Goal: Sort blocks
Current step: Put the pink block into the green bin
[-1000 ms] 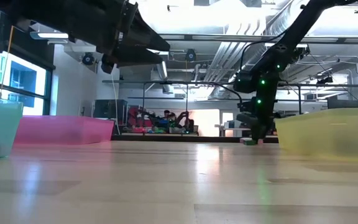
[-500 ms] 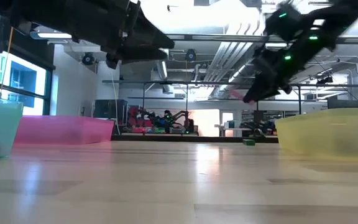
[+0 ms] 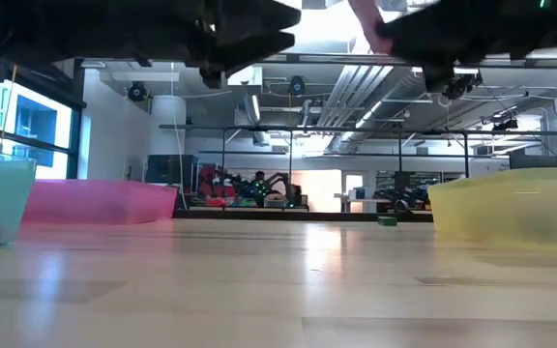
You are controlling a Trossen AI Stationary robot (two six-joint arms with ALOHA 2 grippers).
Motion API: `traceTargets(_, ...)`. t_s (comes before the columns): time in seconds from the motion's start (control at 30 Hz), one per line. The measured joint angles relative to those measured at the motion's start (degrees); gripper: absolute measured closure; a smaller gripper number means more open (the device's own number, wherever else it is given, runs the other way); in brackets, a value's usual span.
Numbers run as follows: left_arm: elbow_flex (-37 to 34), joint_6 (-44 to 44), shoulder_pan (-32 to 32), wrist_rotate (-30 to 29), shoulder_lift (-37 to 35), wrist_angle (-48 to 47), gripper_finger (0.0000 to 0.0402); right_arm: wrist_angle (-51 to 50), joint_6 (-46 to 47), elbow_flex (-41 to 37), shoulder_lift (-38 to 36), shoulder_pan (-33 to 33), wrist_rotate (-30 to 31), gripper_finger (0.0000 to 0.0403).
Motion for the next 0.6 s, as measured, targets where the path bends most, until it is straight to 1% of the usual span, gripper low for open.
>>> traceTargets(0.07,0.44,0.07,0.01,2.06,1.08,1.81,0.0222,0.33,-2.11,3.45,3.82,2.27,1.76,0.0339)
traceTargets(0.3,3.34,0.05,0.17,10.61,2.23,1.72,0.0222,0.06,-8.25,15.00,15.13,6.67,8.20,0.0339)
traceTargets(0.37,4.26,-0.03,0.20,13.61,2.23,1.79,0.0220,-0.31,-8.99,17.38,17.38,7.58,10.29,0.0339)
traceTargets(0.43,5.16,0.07,0.21,15.87,2.23,1.62,0.0217,-0.26,-9.43,19.42,18.91,8.26,11.02,0.0339)
traceTargets(0.6,6.89,0.09,0.18,18.10,2.23,1.08,0.0204,-1.89,-8.89,21.84,20.95,9.61,11.50,0.0339)
